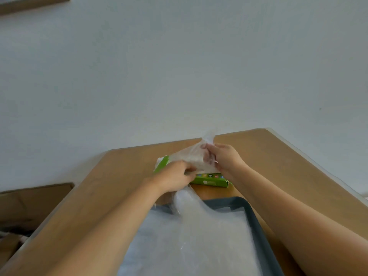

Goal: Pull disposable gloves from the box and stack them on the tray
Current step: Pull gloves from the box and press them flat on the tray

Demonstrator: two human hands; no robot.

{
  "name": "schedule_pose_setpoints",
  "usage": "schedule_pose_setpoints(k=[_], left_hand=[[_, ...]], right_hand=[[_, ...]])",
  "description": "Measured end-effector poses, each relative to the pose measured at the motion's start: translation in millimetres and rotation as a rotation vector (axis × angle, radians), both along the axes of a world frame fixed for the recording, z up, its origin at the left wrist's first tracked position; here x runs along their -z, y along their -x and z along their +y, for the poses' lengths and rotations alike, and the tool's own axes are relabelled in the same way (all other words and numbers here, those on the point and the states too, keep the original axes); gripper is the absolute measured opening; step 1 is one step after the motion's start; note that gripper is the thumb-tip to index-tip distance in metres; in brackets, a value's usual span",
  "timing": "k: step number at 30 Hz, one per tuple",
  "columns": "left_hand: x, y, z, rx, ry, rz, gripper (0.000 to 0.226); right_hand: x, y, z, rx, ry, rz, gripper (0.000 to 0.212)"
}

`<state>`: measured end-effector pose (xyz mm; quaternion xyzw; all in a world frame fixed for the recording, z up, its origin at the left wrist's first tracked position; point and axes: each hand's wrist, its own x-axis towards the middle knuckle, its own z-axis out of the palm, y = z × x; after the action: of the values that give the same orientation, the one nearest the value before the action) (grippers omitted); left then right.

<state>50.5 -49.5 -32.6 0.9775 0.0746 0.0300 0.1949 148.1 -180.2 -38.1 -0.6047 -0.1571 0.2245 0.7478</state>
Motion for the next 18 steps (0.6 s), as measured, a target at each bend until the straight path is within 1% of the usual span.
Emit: schedule_pose_setpoints(k=[1, 2, 3, 4, 5, 7, 9, 11, 12, 13, 14, 16, 17, 18], left_hand=[[2.5, -0.9, 0.1, -0.008, 0.005, 0.048, 0.019], [4.5, -1.4, 0.3, -0.004, -0.002, 0.074, 0.024], [5.4, -3.4, 1.2, -0.005, -0.009, 0.092, 0.032], [4.6, -4.1, 0.9, -0.005, -0.009, 0.108, 0.036], [3.1, -5.2, 2.5, -0.004, 0.001, 0.115, 0.037], [-2.2, -4.4, 7.4, -0.001, 0.047, 0.05, 0.035], [-14.7, -0.5, 15.4, -0.075, 0.154, -0.1, 0.024], [-33.5, 7.4, 19.5, -0.197, 0.233, -0.271, 0.019], [-44.8, 14.8, 21.2, -0.237, 0.298, -0.334, 0.017], [-57.6, 26.1, 18.9, -0.231, 0.426, -0.368, 0.006], [-68.5, 38.6, 17.6, -0.161, 0.571, -0.378, 0.02], [-81.5, 60.6, 13.2, 0.046, 0.816, -0.342, 0.069], [-88.0, 82.5, 9.7, 0.13, 0.85, -0.321, 0.083], [-89.5, 87.5, 2.9, 0.217, 0.837, -0.267, 0.091]], right_hand=[[-5.4, 0.6, -0.2, 0.043, -0.039, -0.021, 0.023], [-12.5, 1.5, -1.4, 0.072, -0.091, -0.042, 0.023], [-23.7, 3.2, -3.9, 0.078, -0.134, -0.081, 0.018], [-36.5, 4.1, -7.0, 0.063, -0.152, -0.148, 0.014], [-51.0, 6.2, -12.1, 0.043, -0.112, -0.252, 0.016], [-79.4, 18.1, -26.1, -0.016, 0.094, -0.493, 0.009], [-102.8, 32.1, -42.3, -0.078, 0.262, -0.648, 0.01], [-120.0, 50.3, -57.3, -0.124, 0.357, -0.749, 0.014], [-127.4, 61.4, -63.6, -0.126, 0.424, -0.82, 0.018], [-132.4, 72.1, -68.4, -0.118, 0.504, -0.899, 0.021], [-135.6, 80.5, -71.6, -0.099, 0.561, -0.97, 0.024], [-138.9, 95.3, -75.6, -0.064, 0.627, -1.061, 0.021], [-143.2, 112.5, -73.3, -0.066, 0.659, -1.094, 0.015], [-143.6, 117.7, -72.3, -0.077, 0.689, -1.107, 0.01]])
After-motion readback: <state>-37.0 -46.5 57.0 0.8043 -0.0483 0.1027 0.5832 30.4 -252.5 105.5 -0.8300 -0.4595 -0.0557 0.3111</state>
